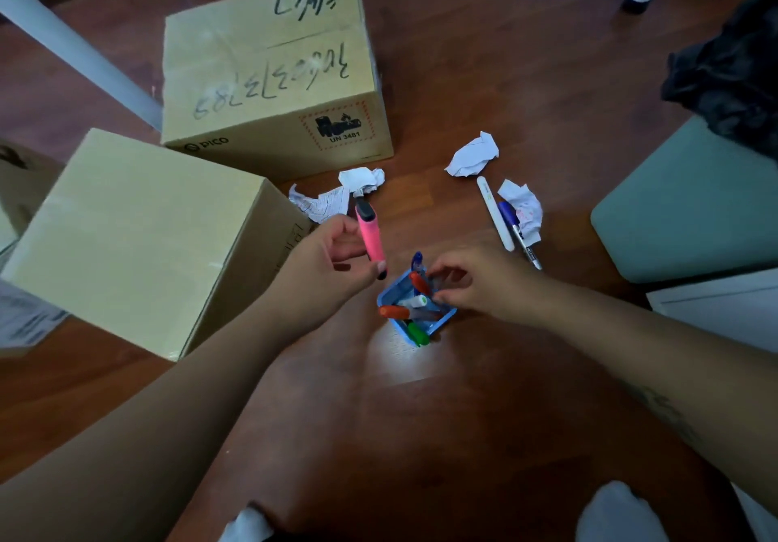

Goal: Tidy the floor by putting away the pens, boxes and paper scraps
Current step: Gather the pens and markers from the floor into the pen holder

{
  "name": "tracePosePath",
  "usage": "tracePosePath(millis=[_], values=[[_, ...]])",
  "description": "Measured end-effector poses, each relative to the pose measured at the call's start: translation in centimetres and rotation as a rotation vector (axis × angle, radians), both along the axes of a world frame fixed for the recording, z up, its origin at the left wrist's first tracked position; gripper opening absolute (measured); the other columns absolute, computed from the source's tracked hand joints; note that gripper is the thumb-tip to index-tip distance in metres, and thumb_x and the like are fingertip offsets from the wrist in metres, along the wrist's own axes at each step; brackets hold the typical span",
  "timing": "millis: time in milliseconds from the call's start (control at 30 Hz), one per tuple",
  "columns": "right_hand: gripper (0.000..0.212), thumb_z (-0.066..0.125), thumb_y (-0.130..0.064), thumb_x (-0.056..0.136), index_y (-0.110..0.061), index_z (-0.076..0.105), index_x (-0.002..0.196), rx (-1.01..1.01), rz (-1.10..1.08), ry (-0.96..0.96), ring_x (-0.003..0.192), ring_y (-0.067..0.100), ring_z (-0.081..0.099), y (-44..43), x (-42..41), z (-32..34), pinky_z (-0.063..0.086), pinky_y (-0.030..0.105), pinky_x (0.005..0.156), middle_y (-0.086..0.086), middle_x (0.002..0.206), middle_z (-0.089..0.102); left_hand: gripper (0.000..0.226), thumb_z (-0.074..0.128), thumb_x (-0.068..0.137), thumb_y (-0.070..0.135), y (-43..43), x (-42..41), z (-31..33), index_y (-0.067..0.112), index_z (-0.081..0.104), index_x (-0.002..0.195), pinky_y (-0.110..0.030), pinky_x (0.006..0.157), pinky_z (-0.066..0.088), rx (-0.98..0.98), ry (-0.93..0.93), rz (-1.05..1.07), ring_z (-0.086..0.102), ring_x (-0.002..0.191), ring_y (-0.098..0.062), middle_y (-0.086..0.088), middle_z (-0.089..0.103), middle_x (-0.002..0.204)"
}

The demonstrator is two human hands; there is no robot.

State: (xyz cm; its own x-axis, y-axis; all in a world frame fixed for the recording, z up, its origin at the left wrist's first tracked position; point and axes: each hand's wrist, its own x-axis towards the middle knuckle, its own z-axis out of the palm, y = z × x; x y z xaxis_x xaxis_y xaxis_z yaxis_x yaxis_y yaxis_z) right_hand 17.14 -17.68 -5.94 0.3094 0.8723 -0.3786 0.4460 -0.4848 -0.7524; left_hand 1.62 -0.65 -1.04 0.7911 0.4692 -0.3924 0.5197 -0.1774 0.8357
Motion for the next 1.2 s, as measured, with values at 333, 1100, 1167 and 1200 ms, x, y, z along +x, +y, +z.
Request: tracePosePath(millis=[333,1100,1167,1200], values=[[0.05,0.087,-0.031,0.067,-0.02,0.066,0.11,-0.049,-0.277,0.095,0.079,0.002,0.06,-2.5,4.7,-0.2,0.044,0.006,0.07,-0.003,0.102,0.068,0.022,0.076,0.084,0.014,-0.8,0.4,-2.9,0.026,0.06,0.092,-0.02,0.072,0.055,0.082,0.111,-0.112,0.07,0.085,-0.013,0.004,0.073,0.091],[0.024,0.063,-0.024,0.091,-0.011,0.061,0.111,-0.232,-0.507,-0.478,0.095,0.026,0.061,-2.6,3.5,-8.3,0.048,0.034,0.075,0.008,0.109,0.06,0.023,0.072,0.084,0.016,1.4,2.4,-13.4,0.018,0.062,0.104,-0.037,0.079,0.052,0.433,0.411,-0.1,0.058,0.09,-0.021,-0.005,0.062,0.102],[0.026,0.063,-0.028,0.092,-0.012,0.061,0.112,-0.286,-0.499,-0.504,0.095,0.026,0.063,-1.8,3.5,-8.9,0.053,0.038,0.075,0.009,0.109,0.061,0.019,0.072,0.083,0.014,1.5,2.2,-13.6,0.017,0.06,0.098,-0.034,0.072,0.051,0.44,0.402,-0.126,0.059,0.084,-0.023,-0.005,0.061,0.094],[0.026,0.062,-0.029,0.092,-0.012,0.06,0.112,-0.308,-0.499,-0.518,0.094,0.027,0.063,-1.4,3.5,-9.0,0.054,0.039,0.075,0.01,0.108,0.061,0.019,0.073,0.082,0.015,1.7,2.0,-13.6,0.016,0.06,0.096,-0.031,0.067,0.049,0.438,0.386,-0.125,0.059,0.08,-0.023,-0.003,0.06,0.088]])
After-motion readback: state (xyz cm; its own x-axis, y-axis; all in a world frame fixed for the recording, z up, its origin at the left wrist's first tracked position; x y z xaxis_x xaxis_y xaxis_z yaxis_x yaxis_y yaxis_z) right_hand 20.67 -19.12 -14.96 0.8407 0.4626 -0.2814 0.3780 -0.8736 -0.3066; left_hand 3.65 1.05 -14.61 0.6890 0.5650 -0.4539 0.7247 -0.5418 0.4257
